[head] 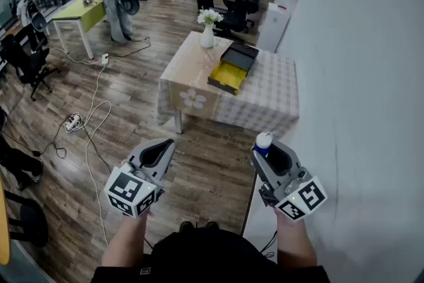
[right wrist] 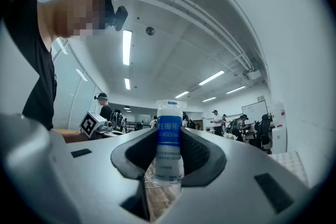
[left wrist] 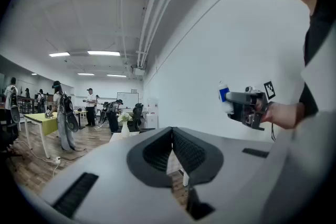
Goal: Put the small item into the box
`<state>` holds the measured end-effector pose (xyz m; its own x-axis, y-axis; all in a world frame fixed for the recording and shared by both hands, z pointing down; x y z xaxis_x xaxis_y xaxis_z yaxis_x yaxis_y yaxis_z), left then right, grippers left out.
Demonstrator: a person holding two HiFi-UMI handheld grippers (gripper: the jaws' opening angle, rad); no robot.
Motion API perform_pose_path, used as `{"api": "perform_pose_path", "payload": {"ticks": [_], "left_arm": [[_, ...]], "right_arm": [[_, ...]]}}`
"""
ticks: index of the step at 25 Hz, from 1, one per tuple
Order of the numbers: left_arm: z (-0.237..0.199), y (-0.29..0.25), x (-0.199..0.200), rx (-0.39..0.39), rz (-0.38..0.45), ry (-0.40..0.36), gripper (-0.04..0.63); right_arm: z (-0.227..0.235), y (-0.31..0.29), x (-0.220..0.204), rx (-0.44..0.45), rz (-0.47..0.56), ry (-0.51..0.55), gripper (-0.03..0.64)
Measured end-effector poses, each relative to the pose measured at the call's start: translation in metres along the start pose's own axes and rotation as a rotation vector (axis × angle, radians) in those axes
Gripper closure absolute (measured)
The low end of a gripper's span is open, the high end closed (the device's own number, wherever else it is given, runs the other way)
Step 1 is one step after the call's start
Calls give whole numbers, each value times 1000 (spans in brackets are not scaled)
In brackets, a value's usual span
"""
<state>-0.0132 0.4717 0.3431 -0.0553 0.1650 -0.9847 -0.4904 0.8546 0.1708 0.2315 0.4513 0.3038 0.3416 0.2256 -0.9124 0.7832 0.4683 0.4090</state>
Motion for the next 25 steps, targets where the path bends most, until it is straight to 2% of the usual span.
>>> {"api": "perform_pose_path", "payload": {"ticks": [8,12,14,17,20,25], "left_arm": [[-4,10,5,-62,15,76,583],[-10,18,10,-94,66,118,583],[-16,22,9,-78,77,131,583],[-27,28,5,-26,63,96,582],[-38,28,4,18,62,102,581],[-52,24,1,17,57,116,581]], "right_arm": [[-12,-15,-9,12,3,-21,480],[-22,-26,-11,29,11,-37,480],[-27,-31,-14,36,18,-44,480],[-34,-36,-17,56,22,-54,479],[-32,-41,-22,66,17,-66,479],[-20,-55,-29,61,23,-90,479]]}}
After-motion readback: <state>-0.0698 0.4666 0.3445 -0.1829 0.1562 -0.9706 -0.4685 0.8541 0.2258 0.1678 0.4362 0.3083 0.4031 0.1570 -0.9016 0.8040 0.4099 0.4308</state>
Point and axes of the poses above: the fingertips, and each gripper's own axes: y backward along the fingers, z to its right, x out of its top, the point moved 4 cm from there along y, backward along the fingers, and after that the axes turned 15 degrees about z, right-handed, at the moved point
